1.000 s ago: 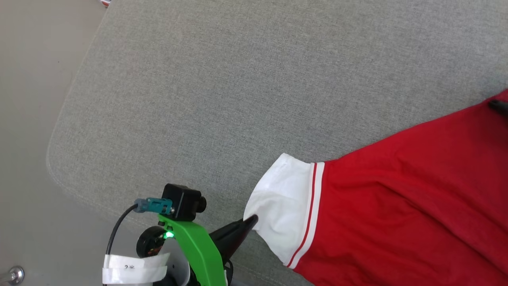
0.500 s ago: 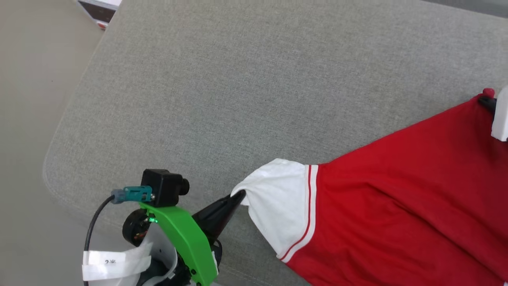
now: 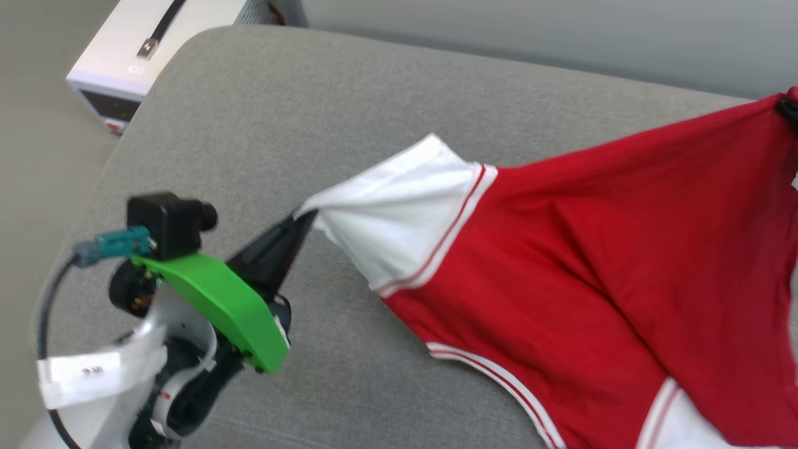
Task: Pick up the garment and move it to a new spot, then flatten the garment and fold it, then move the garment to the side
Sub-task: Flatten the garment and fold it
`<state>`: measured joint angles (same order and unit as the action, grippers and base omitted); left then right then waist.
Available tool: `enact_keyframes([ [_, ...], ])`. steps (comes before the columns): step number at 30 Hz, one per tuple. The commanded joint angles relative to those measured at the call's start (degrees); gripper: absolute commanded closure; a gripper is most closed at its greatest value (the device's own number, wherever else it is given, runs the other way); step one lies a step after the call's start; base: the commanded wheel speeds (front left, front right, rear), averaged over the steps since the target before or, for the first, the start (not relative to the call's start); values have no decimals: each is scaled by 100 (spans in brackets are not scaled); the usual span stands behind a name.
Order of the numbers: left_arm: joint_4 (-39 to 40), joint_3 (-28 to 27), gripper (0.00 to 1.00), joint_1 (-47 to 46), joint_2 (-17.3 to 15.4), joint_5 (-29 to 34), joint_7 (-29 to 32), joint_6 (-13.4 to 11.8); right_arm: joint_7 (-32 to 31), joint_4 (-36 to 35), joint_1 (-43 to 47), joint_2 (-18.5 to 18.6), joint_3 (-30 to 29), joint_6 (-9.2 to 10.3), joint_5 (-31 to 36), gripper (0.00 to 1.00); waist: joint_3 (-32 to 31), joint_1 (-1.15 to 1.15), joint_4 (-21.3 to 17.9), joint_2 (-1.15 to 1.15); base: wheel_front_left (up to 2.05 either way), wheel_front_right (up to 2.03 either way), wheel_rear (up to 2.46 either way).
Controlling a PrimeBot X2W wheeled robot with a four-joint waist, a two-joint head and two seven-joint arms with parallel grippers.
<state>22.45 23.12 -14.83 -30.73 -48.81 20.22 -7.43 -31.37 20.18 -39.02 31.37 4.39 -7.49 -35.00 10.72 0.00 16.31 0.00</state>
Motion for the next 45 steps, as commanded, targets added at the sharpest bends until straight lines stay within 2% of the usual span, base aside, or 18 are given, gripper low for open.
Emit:
enact_keyframes([
  [1, 42, -119, 100, -288, -50, 84, -42, -54, 114, -91, 85, 41, -23, 0, -52, 100, -433, 0, -424, 0, 0, 0, 0],
  [4, 61, -245, 100, -616, -187, 495, -185, -136, 241, -262, 136, 68, -83, 0, -118, 100, -577, 0, -573, 0, 0, 0, 0],
  [11, 117, -394, 100, -1165, -108, 751, -411, -195, 477, -855, 323, -3, -309, 0, -168, 100, -851, 0, -946, 0, 0, 0, 0],
  [21, 4, -658, 100, -1845, -98, 1178, -761, -352, 259, -1927, 547, -237, -690, 0, -108, 100, -992, 0, -1410, 0, 0, 0, 0],
  [29, -183, -771, 100, -2457, -77, 1453, -967, -413, 158, -2498, 429, -407, -879, 0, 50, 100, -896, 0, -1691, 0, 0, 0, 0],
  [36, -451, -850, 100, -3156, -235, 1538, -981, -198, 168, -2716, 107, -434, -1078, 0, 119, 100, -513, 0, -1768, 0, 0, 0, 0],
  [41, -726, -859, 100, -3842, -481, 1655, -952, 121, 328, -2618, -361, -406, -1075, 0, 191, 100, 52, 0, -1801, 0, 0, 0, 0],
  [45, -1033, -834, 100, -4492, -676, 1744, -837, 385, 453, -2314, -918, -554, -1160, 0, 214, 100, 578, 0, -1814, 0, 0, 0, 0],
])
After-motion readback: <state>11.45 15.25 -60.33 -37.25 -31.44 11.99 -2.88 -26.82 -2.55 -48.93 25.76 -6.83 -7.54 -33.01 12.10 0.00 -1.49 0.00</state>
